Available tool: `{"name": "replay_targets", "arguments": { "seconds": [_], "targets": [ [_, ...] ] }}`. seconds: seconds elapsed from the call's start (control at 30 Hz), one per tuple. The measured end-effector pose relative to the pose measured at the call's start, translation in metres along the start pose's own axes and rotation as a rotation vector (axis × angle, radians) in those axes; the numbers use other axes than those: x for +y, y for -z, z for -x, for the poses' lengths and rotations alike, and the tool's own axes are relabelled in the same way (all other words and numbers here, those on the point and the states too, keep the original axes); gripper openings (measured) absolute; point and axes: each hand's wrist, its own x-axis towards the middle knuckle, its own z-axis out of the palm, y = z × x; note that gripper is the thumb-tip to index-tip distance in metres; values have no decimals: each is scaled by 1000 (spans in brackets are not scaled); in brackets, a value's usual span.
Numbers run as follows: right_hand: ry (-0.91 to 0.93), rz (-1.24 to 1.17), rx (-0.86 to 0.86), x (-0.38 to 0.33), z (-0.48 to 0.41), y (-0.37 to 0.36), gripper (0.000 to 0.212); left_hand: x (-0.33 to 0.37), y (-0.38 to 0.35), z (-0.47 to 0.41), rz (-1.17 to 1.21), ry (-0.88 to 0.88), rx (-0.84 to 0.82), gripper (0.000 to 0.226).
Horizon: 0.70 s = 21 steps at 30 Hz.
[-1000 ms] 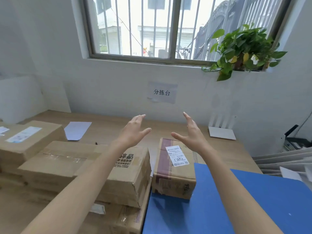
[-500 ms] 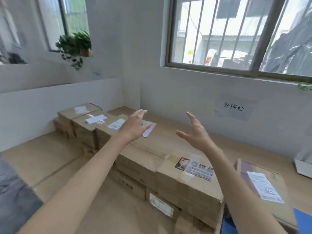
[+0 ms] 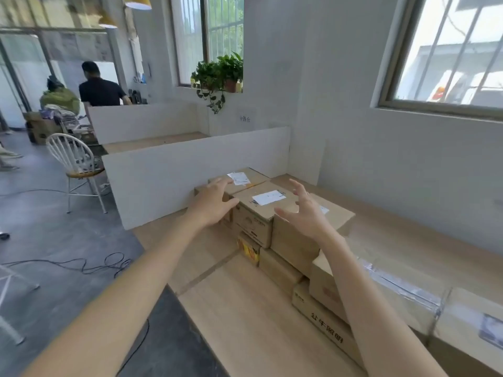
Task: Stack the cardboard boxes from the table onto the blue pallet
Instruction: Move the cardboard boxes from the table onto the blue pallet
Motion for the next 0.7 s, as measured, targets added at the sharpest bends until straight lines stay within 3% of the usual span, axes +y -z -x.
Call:
{"name": "replay_targets", "arguments": {
  "seconds": [0.2, 0.43, 0.7],
  "targets": [
    [38, 15, -29, -35, -71, -78, 77, -91, 21, -34, 30, 71, 44, 50],
    [34, -27, 69, -46, -173, -166, 78, -189, 26, -111, -16, 97, 43, 54],
    [-166, 59, 133, -26, -292, -235, 82, -256, 9, -239, -21, 16, -64, 58]
  ]
}}
